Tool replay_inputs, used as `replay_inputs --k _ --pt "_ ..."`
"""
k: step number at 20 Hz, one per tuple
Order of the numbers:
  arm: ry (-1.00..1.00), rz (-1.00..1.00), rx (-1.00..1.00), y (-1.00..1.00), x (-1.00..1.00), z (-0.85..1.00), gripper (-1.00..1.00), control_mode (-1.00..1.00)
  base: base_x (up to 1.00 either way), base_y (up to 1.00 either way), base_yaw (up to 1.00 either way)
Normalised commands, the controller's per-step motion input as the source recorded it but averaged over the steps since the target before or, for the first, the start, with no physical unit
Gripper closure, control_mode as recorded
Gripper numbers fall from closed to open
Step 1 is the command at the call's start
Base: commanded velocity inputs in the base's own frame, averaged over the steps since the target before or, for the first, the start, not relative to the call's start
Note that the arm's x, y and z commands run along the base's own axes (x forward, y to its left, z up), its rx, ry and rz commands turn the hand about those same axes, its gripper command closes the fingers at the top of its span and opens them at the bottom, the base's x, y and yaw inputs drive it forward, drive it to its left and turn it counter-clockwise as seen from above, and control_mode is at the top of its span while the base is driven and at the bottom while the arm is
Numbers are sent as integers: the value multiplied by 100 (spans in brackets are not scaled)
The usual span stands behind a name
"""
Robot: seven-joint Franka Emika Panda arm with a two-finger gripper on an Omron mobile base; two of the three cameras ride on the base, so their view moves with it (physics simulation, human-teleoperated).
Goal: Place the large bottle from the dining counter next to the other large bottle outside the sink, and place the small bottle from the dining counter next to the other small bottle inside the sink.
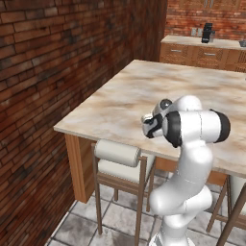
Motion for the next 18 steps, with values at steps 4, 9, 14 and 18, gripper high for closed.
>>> replay_inputs --k 4,9,14,18 --pt "0 -6 0 11 -54 18 100 -100 0 0 0" --pt "0 -7 0 10 -54 45 100 -100 0 0 0" --pt "0 -5 0 11 -42 35 100 -100 0 0 0" --pt "0 -2 0 12 -47 19 100 -100 0 0 0"
